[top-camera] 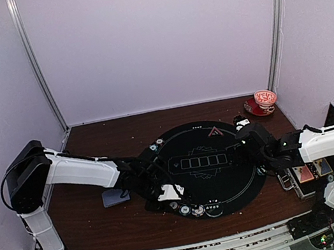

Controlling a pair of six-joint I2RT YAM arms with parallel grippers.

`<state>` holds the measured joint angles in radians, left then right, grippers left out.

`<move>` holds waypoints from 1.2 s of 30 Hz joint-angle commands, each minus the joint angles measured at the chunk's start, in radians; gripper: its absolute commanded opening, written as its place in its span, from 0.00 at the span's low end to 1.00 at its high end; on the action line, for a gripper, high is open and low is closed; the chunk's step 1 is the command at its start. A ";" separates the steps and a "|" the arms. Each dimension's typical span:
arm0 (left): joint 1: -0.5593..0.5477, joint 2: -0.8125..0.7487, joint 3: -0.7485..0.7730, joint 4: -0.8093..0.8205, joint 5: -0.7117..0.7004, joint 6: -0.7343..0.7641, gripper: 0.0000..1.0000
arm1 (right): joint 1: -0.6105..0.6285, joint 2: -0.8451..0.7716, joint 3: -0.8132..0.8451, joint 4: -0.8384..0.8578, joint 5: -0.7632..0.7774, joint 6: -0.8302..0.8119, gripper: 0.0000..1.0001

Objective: Distribute texas hold em gaming equipment
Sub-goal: Place the pile of poker chips at the dealer area, then pick up the pile of poker chips from the pile of poker chips.

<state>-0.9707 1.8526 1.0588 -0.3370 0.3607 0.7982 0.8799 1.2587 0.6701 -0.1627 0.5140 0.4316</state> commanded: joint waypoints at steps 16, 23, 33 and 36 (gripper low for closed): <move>0.010 -0.132 -0.005 0.051 -0.058 -0.056 0.91 | 0.007 -0.017 0.016 -0.006 0.020 -0.005 1.00; 0.142 -0.324 -0.027 0.078 -0.079 -0.178 0.98 | 0.007 -0.025 0.014 -0.008 0.018 -0.005 1.00; 0.540 -0.424 -0.043 0.079 -0.164 -0.394 0.98 | 0.011 -0.018 0.016 -0.002 0.014 -0.007 1.00; 0.620 -0.372 -0.022 0.055 -0.165 -0.440 0.98 | 0.012 -0.016 0.016 -0.003 0.014 -0.007 1.00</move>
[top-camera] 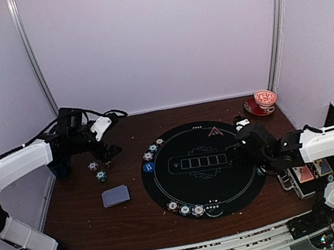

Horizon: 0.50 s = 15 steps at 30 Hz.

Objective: Distribute texas hold em gaming equipment
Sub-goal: Pick up the pile of poker chips from the pile of poker chips.

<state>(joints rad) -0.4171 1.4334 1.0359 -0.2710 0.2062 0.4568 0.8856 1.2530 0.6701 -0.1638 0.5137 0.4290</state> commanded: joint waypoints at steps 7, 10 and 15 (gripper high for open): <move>0.209 0.231 0.090 -0.043 0.017 -0.171 0.98 | 0.007 -0.010 0.016 -0.001 0.014 -0.006 1.00; 0.235 0.302 0.121 -0.035 0.000 -0.186 0.98 | 0.008 -0.009 0.016 -0.002 0.014 -0.006 1.00; 0.245 0.365 0.130 -0.031 0.001 -0.196 0.96 | 0.008 -0.004 0.017 0.000 0.016 -0.005 1.00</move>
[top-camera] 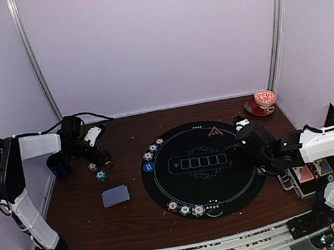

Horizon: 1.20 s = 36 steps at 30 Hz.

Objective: Distribute texas hold em gaming equipment
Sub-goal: Pick up the pile of poker chips from the pile of poker chips.

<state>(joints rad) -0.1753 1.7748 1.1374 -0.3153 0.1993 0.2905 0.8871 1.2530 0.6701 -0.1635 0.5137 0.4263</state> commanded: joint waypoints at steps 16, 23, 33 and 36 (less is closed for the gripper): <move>0.005 0.120 0.064 0.005 0.058 -0.025 0.78 | 0.010 0.004 0.021 -0.001 0.017 -0.004 1.00; 0.011 0.138 0.074 0.000 0.069 -0.026 0.73 | 0.009 0.006 0.022 0.000 0.020 -0.004 1.00; 0.014 0.166 0.084 -0.007 0.074 -0.027 0.67 | 0.009 0.010 0.021 0.000 0.021 -0.004 1.00; 0.016 0.166 0.083 -0.006 0.074 -0.028 0.63 | 0.010 0.009 0.020 -0.001 0.020 -0.004 1.00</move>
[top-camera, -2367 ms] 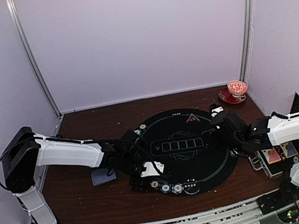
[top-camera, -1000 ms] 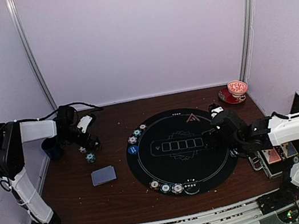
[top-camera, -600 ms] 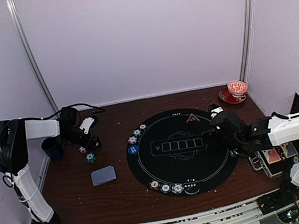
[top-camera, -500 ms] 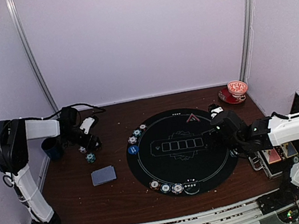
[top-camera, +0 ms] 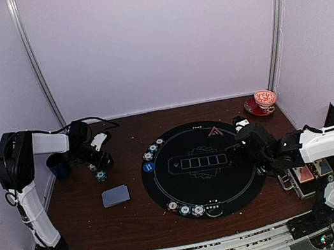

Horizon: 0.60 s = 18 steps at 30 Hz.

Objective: Distribute texas hold em gaming equipment
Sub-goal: Pick up the pile of poker chips from the pile of poker chips.

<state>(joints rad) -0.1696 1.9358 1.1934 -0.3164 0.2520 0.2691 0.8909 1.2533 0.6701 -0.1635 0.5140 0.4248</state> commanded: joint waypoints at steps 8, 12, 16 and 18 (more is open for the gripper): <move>0.012 0.005 0.023 -0.006 0.019 -0.008 0.47 | 0.008 0.009 0.020 0.000 0.021 -0.003 1.00; 0.013 -0.002 0.018 -0.006 0.017 -0.011 0.42 | 0.006 0.008 0.020 -0.001 0.022 -0.003 1.00; 0.013 -0.007 0.013 -0.006 0.018 -0.012 0.39 | 0.006 0.009 0.021 -0.001 0.022 -0.003 1.00; 0.014 -0.011 0.010 -0.005 0.018 -0.013 0.34 | 0.007 0.011 0.021 -0.001 0.021 -0.003 1.00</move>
<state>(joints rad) -0.1688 1.9362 1.1934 -0.3161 0.2588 0.2623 0.8921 1.2533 0.6701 -0.1635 0.5140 0.4248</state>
